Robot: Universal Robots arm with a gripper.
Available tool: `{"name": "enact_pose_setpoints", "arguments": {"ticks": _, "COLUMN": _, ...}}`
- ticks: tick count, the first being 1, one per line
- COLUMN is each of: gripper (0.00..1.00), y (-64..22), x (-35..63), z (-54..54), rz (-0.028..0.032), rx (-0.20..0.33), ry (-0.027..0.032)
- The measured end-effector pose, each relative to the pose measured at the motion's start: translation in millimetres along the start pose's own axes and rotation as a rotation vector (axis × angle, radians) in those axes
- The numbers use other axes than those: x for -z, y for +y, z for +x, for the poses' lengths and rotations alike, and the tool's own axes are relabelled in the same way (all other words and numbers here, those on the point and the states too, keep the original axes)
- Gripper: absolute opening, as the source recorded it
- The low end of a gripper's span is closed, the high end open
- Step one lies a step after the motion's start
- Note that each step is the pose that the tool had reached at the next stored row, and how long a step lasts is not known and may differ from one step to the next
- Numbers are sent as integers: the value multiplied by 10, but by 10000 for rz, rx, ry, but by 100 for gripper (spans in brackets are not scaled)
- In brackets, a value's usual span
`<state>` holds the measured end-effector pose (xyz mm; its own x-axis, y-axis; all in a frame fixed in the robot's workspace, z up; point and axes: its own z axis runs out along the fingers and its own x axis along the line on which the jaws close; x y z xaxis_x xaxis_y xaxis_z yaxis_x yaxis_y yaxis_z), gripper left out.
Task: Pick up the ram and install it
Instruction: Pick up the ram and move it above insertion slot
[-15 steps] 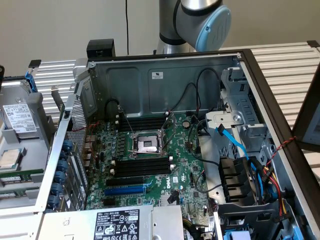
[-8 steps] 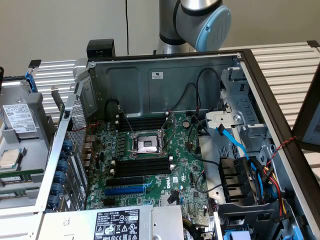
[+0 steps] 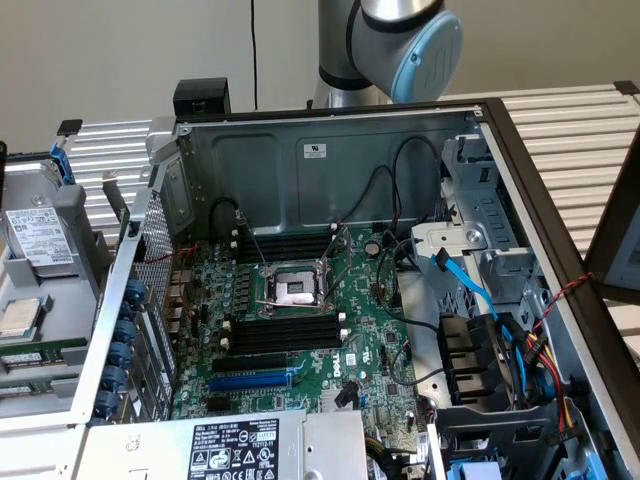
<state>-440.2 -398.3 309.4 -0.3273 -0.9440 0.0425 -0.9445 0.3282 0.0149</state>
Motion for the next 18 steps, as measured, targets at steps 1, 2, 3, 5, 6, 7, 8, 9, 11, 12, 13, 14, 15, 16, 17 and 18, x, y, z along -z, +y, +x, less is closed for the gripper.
{"name": "enact_pose_setpoints", "arguments": {"ticks": 1, "gripper": 11, "y": 0, "x": -12, "z": 0, "rz": 7, "rx": 181, "ry": 3}}
{"name": "enact_pose_setpoints", "arguments": {"ticks": 2, "gripper": 12, "y": 0, "x": -26, "z": -1, "rz": 16, "rx": 376, "ry": 5}}
{"name": "enact_pose_setpoints", "arguments": {"ticks": 3, "gripper": 17, "y": -1, "x": -39, "z": -2, "rz": 24, "rx": 556, "ry": 7}}
{"name": "enact_pose_setpoints", "arguments": {"ticks": 5, "gripper": 24, "y": -1, "x": -63, "z": -3, "rz": 39, "rx": 915, "ry": 12}}
{"name": "enact_pose_setpoints", "arguments": {"ticks": 6, "gripper": 30, "y": -1, "x": -76, "z": -3, "rz": 47, "rx": 1096, "ry": 15}}
{"name": "enact_pose_setpoints", "arguments": {"ticks": 7, "gripper": 30, "y": -2, "x": -90, "z": -4, "rz": 54, "rx": 1274, "ry": 18}}
{"name": "enact_pose_setpoints", "arguments": {"ticks": 8, "gripper": 36, "y": -2, "x": -106, "z": -5, "rz": 61, "rx": 1465, "ry": 20}}
{"name": "enact_pose_setpoints", "arguments": {"ticks": 9, "gripper": 36, "y": -2, "x": -122, "z": -5, "rz": 69, "rx": 1634, "ry": 21}}
{"name": "enact_pose_setpoints", "arguments": {"ticks": 11, "gripper": 36, "y": -2, "x": -159, "z": -7, "rz": 84, "rx": 2004, "ry": 25}}
{"name": "enact_pose_setpoints", "arguments": {"ticks": 12, "gripper": 36, "y": -3, "x": -177, "z": -8, "rz": 91, "rx": 2183, "ry": 29}}
{"name": "enact_pose_setpoints", "arguments": {"ticks": 13, "gripper": 36, "y": -3, "x": -195, "z": -8, "rz": 99, "rx": 2370, "ry": 32}}
{"name": "enact_pose_setpoints", "arguments": {"ticks": 14, "gripper": 36, "y": -3, "x": -213, "z": -9, "rz": 108, "rx": 2547, "ry": 33}}
{"name": "enact_pose_setpoints", "arguments": {"ticks": 15, "gripper": 36, "y": -4, "x": -232, "z": -10, "rz": 114, "rx": 2719, "ry": 36}}
{"name": "enact_pose_setpoints", "arguments": {"ticks": 16, "gripper": 36, "y": -4, "x": -249, "z": -11, "rz": 120, "rx": 2884, "ry": 39}}
{"name": "enact_pose_setpoints", "arguments": {"ticks": 17, "gripper": 36, "y": -4, "x": -268, "z": -11, "rz": 128, "rx": 3054, "ry": 42}}
{"name": "enact_pose_setpoints", "arguments": {"ticks": 18, "gripper": 36, "y": -4, "x": -287, "z": -12, "rz": 135, "rx": 3223, "ry": 44}}
